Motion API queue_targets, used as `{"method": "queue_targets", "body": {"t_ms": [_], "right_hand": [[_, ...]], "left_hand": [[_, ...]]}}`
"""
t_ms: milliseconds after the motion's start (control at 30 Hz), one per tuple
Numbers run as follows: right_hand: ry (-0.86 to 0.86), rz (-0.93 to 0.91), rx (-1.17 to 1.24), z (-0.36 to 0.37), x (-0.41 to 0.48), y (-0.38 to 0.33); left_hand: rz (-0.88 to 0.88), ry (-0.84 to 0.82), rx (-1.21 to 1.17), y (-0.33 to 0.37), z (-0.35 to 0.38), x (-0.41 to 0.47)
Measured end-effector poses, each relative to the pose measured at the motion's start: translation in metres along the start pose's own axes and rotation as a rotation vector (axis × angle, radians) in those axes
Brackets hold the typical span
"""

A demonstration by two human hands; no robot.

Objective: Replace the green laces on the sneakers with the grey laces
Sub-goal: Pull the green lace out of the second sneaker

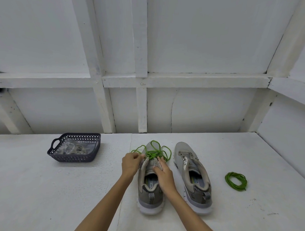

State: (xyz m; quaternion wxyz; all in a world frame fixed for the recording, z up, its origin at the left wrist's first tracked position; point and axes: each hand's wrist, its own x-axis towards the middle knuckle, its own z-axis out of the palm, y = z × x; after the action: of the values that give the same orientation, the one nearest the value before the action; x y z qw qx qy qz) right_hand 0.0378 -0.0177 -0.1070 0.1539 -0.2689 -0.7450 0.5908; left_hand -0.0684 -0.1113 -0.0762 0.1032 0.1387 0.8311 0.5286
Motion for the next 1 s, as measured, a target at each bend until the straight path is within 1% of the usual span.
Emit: {"method": "queue_targets", "body": {"t_ms": [67, 100, 133, 167, 267, 300, 333, 433, 467, 500, 533, 633, 667, 700, 800, 833, 867, 900, 967, 1000], "right_hand": [[-0.001, 0.000, -0.002, 0.0001, -0.0002, 0.0000], [0.000, 0.002, -0.001, -0.0001, 0.0000, 0.0001], [0.001, 0.003, -0.002, -0.0002, 0.0001, 0.0005], [0.002, 0.003, -0.004, -0.0002, 0.0003, 0.0008], [0.010, -0.001, -0.008, 0.0008, 0.0012, 0.0012], [0.011, 0.002, -0.006, 0.0009, 0.0011, 0.0009], [0.010, 0.004, -0.005, 0.0007, 0.0010, 0.0007], [0.004, 0.004, -0.006, 0.0001, 0.0003, 0.0007], [0.003, 0.003, -0.006, -0.0001, 0.0003, 0.0007], [0.002, 0.004, -0.001, -0.0004, 0.0003, 0.0009], [0.002, 0.004, 0.003, -0.0003, 0.0004, 0.0010], [0.005, 0.000, -0.005, 0.0000, 0.0007, 0.0018], [0.004, -0.001, -0.007, -0.0003, 0.0007, 0.0018], [0.002, 0.000, -0.008, -0.0004, 0.0008, 0.0017], [-0.002, 0.002, -0.001, -0.0006, 0.0007, 0.0017], [-0.001, 0.000, 0.002, -0.0006, 0.0009, 0.0018], [0.000, 0.000, 0.005, -0.0005, 0.0010, 0.0021], [0.001, -0.001, 0.005, -0.0003, 0.0011, 0.0024], [0.003, -0.003, -0.001, 0.0001, 0.0011, 0.0022], [0.002, -0.003, 0.002, -0.0002, 0.0007, 0.0016]], "left_hand": [[-0.023, 0.188, -0.093, 0.0029, -0.0005, -0.0001], [-0.036, 0.256, -0.142, 0.0043, -0.0004, -0.0005], [-0.039, 0.272, -0.165, 0.0039, -0.0002, -0.0005], [-0.036, 0.233, -0.150, 0.0036, 0.0001, -0.0006], [-0.010, -0.030, -0.021, -0.0003, 0.0024, -0.0024], [0.000, -0.062, -0.004, -0.0020, 0.0027, -0.0024], [0.016, -0.032, -0.007, -0.0015, 0.0032, -0.0024], [0.013, 0.246, -0.122, 0.0043, 0.0024, -0.0042], [0.012, 0.293, -0.156, 0.0041, 0.0022, -0.0035], [0.016, 0.284, -0.149, 0.0048, 0.0017, -0.0034], [0.022, 0.231, -0.112, 0.0044, 0.0017, -0.0028], [0.040, -0.021, 0.042, 0.0010, 0.0029, -0.0009], [0.055, -0.044, 0.081, 0.0014, 0.0027, -0.0023], [0.078, -0.008, 0.088, 0.0014, 0.0029, -0.0030], [0.076, 0.228, -0.057, 0.0007, 0.0018, -0.0033], [0.066, 0.243, -0.085, 0.0024, 0.0012, -0.0035], [0.054, 0.203, -0.082, 0.0015, 0.0024, -0.0025], [0.035, 0.122, -0.051, 0.0004, 0.0044, -0.0014], [0.035, -0.018, 0.059, 0.0004, 0.0065, -0.0022], [0.058, -0.014, 0.085, 0.0012, 0.0073, -0.0041]]}}
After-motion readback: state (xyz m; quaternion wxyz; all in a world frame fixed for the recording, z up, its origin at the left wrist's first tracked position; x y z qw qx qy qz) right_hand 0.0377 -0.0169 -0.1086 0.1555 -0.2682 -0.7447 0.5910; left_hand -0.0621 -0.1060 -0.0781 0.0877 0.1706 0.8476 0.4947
